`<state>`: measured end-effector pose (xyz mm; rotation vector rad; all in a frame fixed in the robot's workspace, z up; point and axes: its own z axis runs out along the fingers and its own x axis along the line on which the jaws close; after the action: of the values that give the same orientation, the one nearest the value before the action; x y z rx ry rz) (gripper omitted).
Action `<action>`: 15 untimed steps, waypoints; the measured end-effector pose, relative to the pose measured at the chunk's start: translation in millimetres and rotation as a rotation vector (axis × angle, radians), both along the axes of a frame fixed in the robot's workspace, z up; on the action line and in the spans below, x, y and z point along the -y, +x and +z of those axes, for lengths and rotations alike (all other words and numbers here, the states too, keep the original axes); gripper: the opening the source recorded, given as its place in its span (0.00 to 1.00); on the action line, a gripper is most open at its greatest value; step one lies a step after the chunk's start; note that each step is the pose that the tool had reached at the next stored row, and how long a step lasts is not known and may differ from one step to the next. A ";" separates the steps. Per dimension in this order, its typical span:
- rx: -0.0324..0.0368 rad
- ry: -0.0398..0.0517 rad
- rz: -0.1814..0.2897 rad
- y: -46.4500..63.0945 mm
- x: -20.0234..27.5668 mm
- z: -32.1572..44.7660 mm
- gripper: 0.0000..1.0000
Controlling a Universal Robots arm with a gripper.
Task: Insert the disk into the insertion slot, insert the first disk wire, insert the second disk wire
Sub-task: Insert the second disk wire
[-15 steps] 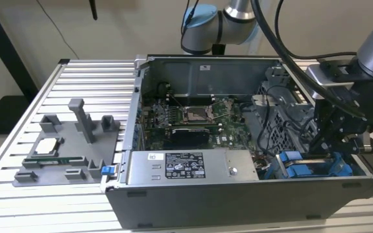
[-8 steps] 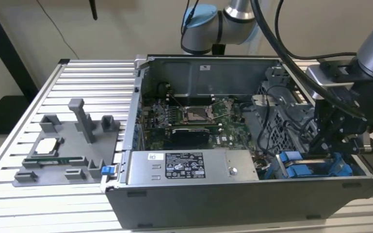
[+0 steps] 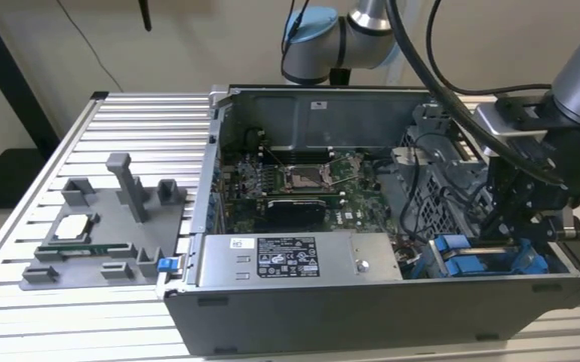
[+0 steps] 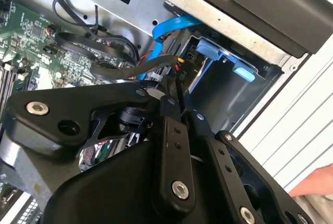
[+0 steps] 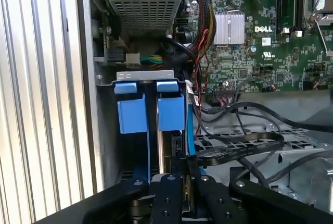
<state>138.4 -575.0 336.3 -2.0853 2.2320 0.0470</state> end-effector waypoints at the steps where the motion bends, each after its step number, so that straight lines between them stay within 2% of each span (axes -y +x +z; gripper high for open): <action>1: 0.0000 0.0003 0.000 0.0 0.0 -1.0 0.00; 3: 0.0003 0.0017 0.000 -0.1 -0.1 -2.1 0.00; 4: 0.0005 0.0030 0.000 -0.1 -0.2 -2.6 1.00; 5: 0.0006 0.0054 0.000 -0.1 -0.2 -3.7 1.00; 10: 0.0003 0.0023 -0.001 -0.2 0.0 -0.6 1.00; 15: -0.0014 0.0019 -0.003 -0.2 -0.1 14.6 1.00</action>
<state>138.2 -575.0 351.0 -2.0815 2.2350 0.0504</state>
